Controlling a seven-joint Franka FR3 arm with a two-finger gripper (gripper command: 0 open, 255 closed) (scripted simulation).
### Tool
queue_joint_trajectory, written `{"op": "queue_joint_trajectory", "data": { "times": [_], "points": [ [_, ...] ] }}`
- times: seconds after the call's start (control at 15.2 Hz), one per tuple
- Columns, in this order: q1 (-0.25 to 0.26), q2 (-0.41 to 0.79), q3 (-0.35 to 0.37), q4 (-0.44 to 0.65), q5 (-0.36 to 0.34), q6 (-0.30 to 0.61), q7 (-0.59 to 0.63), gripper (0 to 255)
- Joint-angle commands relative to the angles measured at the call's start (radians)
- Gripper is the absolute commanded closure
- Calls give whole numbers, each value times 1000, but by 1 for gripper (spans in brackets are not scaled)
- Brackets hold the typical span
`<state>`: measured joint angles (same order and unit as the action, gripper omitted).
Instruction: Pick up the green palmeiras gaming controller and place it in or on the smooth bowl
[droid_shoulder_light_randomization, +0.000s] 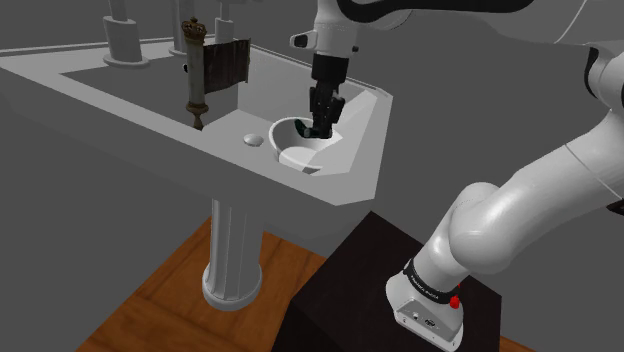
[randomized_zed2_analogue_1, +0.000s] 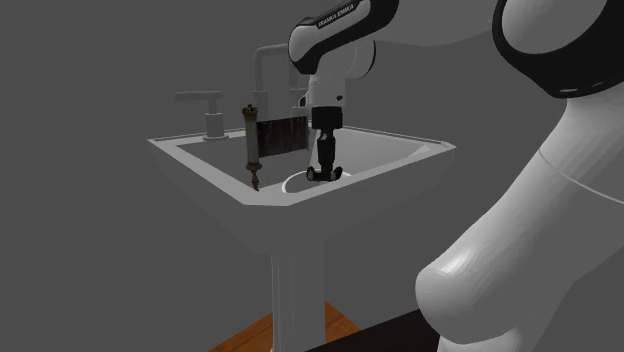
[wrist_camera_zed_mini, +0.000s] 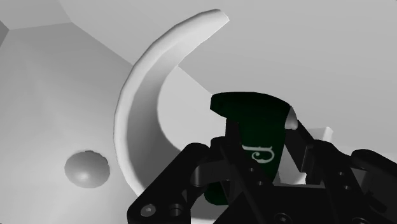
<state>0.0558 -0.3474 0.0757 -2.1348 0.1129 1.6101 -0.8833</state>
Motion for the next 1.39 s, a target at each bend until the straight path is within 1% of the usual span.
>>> {"op": "queue_joint_trajectory", "data": {
  "times": [0.0, 0.2, 0.26, 0.59, 0.86, 1.32],
  "points": [
    [0, 0, 0, -1, 0, 2, 0, 255],
    [0, 0, 0, -1, 0, 2, 0, 255],
    [0, 0, 0, -1, 0, 2, 0, 0],
    [0, 0, 0, -1, 0, 1, 0, 0],
    [-5, 35, -8, 156, -7, -121, 3, 0],
    [-5, 35, -8, 156, -7, -121, 3, 0]
  ]
}}
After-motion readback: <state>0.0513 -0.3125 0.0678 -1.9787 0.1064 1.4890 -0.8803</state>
